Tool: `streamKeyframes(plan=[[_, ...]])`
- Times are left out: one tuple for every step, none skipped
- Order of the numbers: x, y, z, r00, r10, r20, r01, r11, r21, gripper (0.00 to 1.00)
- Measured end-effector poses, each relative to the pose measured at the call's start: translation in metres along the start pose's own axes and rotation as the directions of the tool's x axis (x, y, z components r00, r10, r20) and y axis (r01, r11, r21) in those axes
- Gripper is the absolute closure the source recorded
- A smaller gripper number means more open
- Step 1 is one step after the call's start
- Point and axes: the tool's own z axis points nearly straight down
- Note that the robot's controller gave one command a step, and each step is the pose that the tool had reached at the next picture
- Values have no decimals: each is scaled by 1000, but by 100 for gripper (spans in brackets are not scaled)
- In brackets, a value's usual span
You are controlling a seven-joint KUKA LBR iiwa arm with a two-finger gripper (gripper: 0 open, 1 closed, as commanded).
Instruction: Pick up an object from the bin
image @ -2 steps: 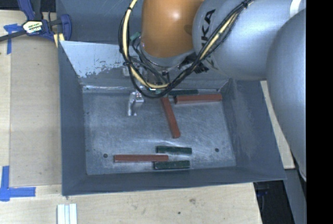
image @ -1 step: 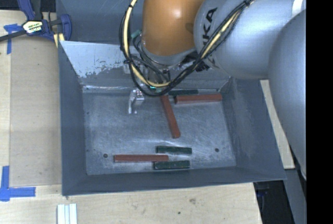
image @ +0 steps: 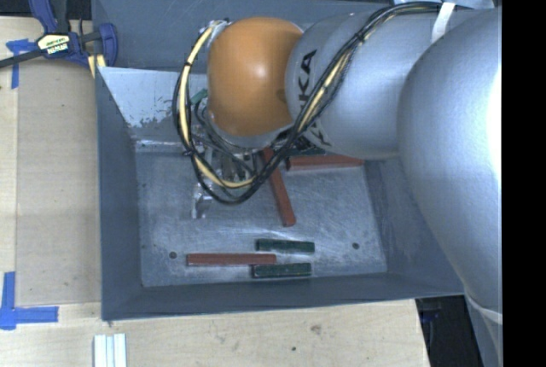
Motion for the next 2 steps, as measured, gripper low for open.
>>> streamKeyframes(plan=[[19,3,30,1000,-7,-13,7,1000,-1,0],[65,-35,54,994,-105,-3,105,994,0,0]])
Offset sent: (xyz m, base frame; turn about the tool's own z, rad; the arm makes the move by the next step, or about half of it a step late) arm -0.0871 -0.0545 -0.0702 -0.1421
